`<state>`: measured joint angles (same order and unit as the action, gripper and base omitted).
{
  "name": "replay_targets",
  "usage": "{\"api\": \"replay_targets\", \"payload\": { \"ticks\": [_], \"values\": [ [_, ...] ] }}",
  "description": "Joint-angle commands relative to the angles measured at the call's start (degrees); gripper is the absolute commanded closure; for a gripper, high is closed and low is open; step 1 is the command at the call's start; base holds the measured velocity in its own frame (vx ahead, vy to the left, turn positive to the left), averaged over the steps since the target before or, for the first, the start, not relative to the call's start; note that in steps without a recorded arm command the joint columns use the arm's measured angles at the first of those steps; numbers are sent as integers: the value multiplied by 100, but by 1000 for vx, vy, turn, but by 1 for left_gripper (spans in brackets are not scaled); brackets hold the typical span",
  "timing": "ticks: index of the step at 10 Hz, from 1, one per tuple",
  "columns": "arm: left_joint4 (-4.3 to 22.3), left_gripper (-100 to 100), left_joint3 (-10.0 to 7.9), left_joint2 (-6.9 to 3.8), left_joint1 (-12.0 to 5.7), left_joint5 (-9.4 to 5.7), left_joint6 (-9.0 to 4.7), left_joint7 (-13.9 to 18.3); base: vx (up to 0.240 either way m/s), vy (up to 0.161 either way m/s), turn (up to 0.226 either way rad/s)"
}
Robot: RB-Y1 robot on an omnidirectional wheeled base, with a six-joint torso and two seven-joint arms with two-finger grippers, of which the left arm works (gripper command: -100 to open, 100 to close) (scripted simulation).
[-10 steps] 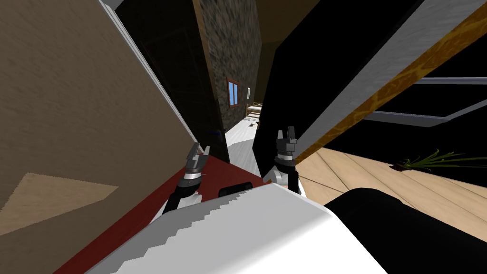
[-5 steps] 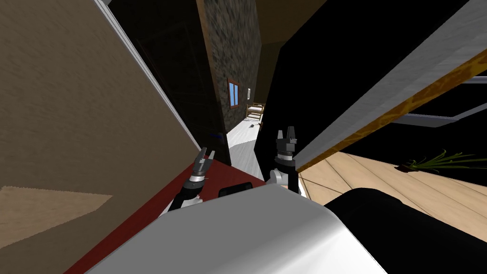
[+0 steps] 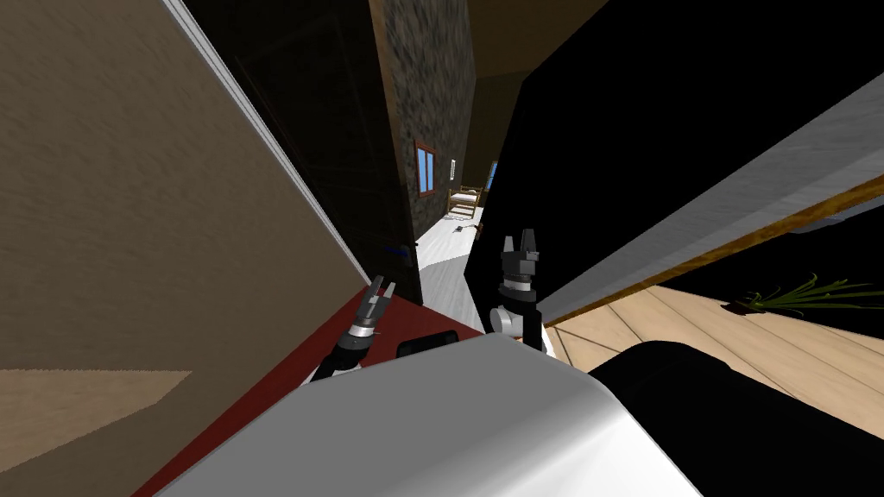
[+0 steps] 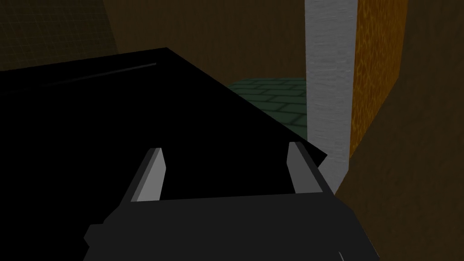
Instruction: Push the door open
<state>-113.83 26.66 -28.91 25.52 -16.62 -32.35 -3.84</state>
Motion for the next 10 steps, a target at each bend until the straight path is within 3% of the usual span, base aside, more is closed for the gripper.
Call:
{"api": "replay_targets", "payload": {
  "ticks": [1, 2, 6, 7, 8, 9, 10],
  "values": [
    [198, -100, 180, -191, -53, -157, -56, -49, 146, 87, -17],
    [254, -100, 240, -259, -64, -212, -70, -66, 145, 85, -13],
    [677, -100, 694, -772, -148, -623, -172, -196, 175, 108, -17],
    [726, -100, 746, -831, -157, -670, -183, -211, 170, 77, -5],
    [856, -100, 886, -990, -183, -797, -215, -250, 219, 81, -13],
    [900, -100, 932, -1042, -192, -839, -225, -264, 183, 73, -14],
    [1012, -100, 1053, -1178, -214, -948, -252, -298, 167, 87, -9]
  ]
}}
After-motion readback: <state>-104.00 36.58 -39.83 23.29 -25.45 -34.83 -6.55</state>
